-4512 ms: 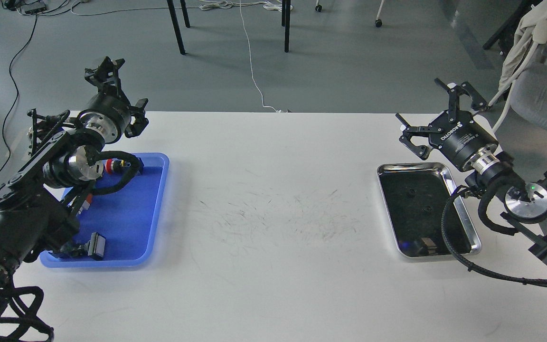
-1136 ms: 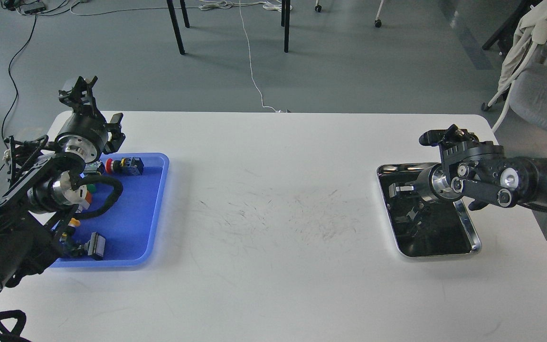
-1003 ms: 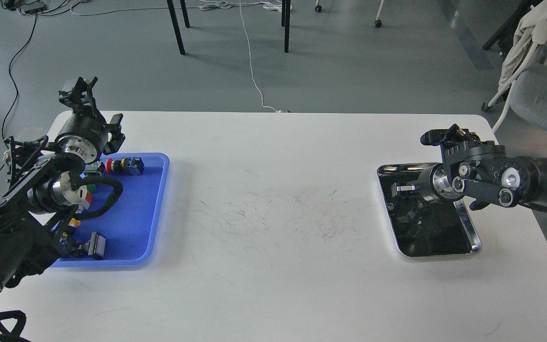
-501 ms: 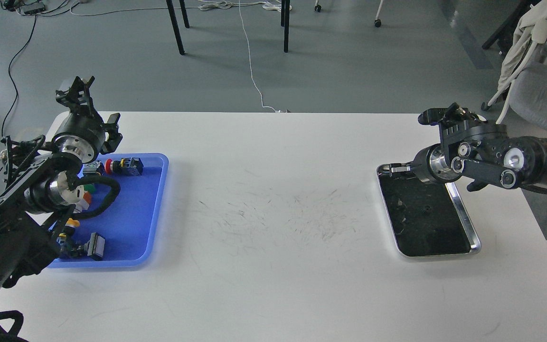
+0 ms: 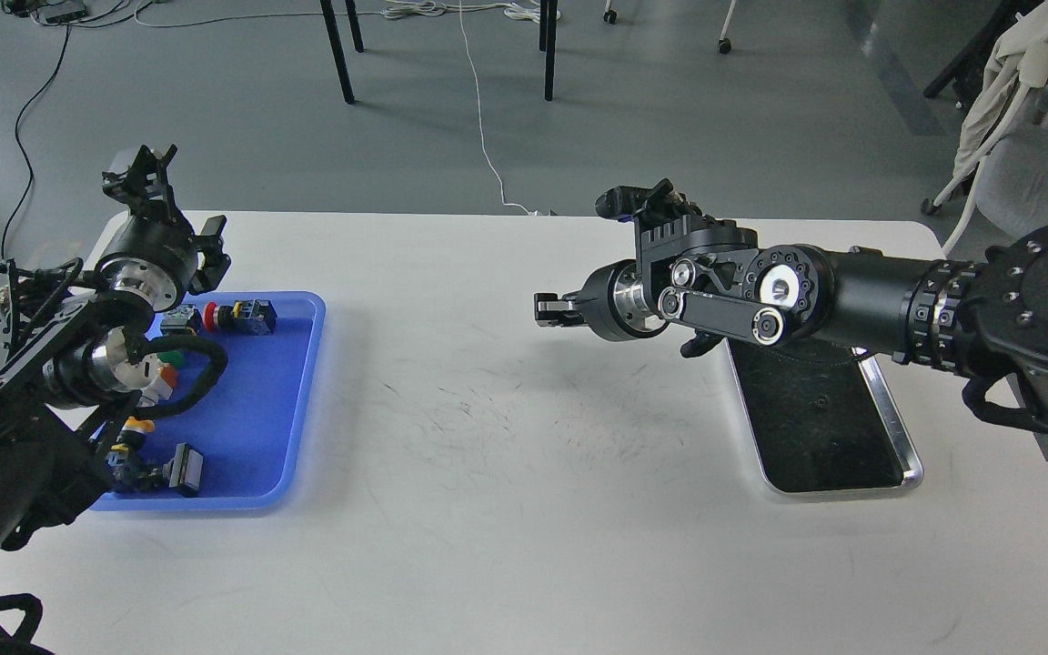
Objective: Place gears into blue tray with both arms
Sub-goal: 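Carry the black part toward the table center and release it, then withdraw the right arm and swing the left gripper toward the part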
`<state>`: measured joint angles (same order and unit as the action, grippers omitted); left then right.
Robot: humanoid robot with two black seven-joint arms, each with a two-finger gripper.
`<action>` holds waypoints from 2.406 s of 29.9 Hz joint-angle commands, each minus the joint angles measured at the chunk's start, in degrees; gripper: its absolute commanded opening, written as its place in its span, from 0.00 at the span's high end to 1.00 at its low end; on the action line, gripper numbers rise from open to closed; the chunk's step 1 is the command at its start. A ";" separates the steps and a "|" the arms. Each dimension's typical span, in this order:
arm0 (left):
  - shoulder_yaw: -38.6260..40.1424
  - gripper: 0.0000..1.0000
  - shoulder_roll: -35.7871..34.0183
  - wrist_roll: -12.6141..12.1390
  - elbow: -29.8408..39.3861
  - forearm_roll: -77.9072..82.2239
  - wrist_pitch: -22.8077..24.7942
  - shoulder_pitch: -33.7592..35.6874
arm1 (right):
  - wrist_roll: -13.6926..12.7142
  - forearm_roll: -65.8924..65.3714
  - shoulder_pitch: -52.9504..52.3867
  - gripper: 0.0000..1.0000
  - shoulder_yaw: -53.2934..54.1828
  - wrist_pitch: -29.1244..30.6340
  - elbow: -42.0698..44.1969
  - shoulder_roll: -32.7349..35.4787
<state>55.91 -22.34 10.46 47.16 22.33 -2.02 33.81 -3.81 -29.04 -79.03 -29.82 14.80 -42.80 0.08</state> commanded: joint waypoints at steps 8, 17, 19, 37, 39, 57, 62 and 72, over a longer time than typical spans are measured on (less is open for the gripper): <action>-0.01 0.02 -0.07 0.00 0.04 0.00 0.09 0.03 | 1.17 1.88 4.50 0.98 1.69 -5.31 -7.28 -0.08; 0.08 0.02 -0.07 0.09 0.04 0.00 0.00 0.03 | 1.08 1.88 5.02 0.98 1.87 -8.04 -11.78 -0.08; 0.08 0.02 -0.07 0.09 0.04 0.00 0.00 0.03 | 1.08 1.88 5.11 0.95 1.87 -8.12 -12.22 -0.08; -0.10 0.02 0.10 0.09 0.04 0.00 0.00 0.03 | 1.08 1.79 6.87 0.20 6.61 -8.48 -11.96 -0.08; -0.10 0.02 0.10 0.09 0.04 0.00 0.00 0.03 | 1.08 1.79 6.70 0.11 8.72 -8.48 -10.82 -0.08; -10.55 0.02 -7.89 -0.44 23.74 17.45 -0.09 -5.32 | 1.08 10.99 14.59 0.04 61.33 -4.53 6.94 10.53; -13.45 0.02 -8.51 -0.53 36.66 39.67 -0.18 -11.39 | 1.08 21.55 24.52 0.04 74.54 1.96 6.85 23.88; -23.82 0.02 -1.05 -0.79 37.93 78.18 -2.28 -14.56 | 1.96 34.49 44.56 0.03 82.38 13.20 4.84 35.69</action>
<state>34.67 -26.29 9.93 87.33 89.73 -3.67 19.11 -2.54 3.47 -39.06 52.02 27.51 -37.19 34.91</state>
